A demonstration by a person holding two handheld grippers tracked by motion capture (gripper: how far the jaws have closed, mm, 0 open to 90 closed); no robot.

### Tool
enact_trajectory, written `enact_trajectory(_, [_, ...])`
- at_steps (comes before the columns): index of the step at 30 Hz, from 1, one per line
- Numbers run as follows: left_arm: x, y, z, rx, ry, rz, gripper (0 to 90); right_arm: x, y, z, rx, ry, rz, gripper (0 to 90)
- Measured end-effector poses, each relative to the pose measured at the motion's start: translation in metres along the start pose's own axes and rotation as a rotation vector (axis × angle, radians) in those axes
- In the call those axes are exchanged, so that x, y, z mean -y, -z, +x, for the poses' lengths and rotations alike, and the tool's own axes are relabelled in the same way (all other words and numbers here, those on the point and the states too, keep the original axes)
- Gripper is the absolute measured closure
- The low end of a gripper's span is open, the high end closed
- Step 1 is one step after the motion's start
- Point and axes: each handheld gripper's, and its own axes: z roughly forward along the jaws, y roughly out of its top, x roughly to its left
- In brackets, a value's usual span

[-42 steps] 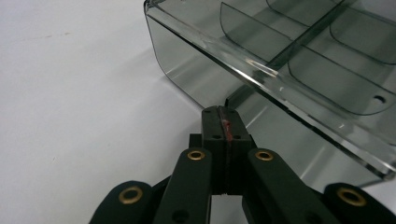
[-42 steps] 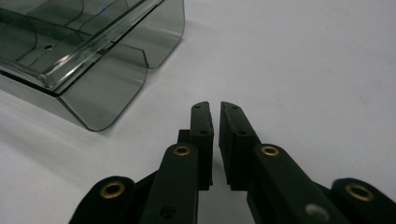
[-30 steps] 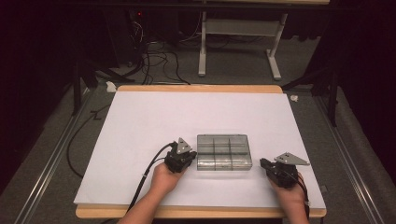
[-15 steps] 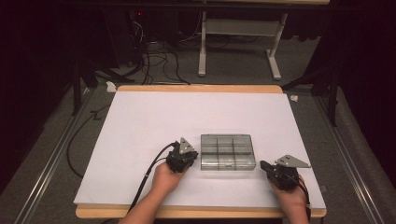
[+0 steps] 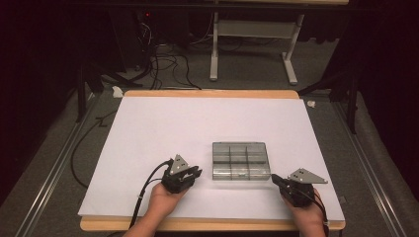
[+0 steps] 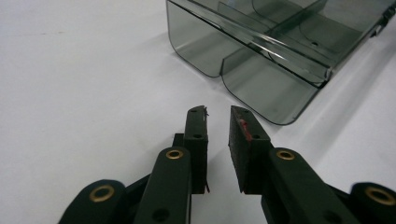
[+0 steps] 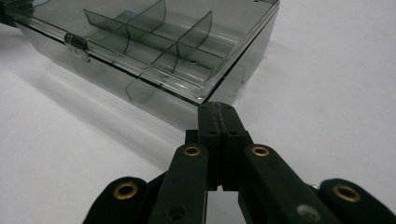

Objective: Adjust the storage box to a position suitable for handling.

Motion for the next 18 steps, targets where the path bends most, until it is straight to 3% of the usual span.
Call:
enact_trajectory(11, [-0.002,0.004,-0.014,0.047,-0.026,-0.045,79.0,0.000,0.001,0.001,-0.004,0.004,-0.017,90.0])
enact_trajectory(18, [-0.005,0.007,-0.018,0.079,0.003,-0.066,79.7,0.000,0.000,0.001,-0.006,0.005,-0.023,90.0])
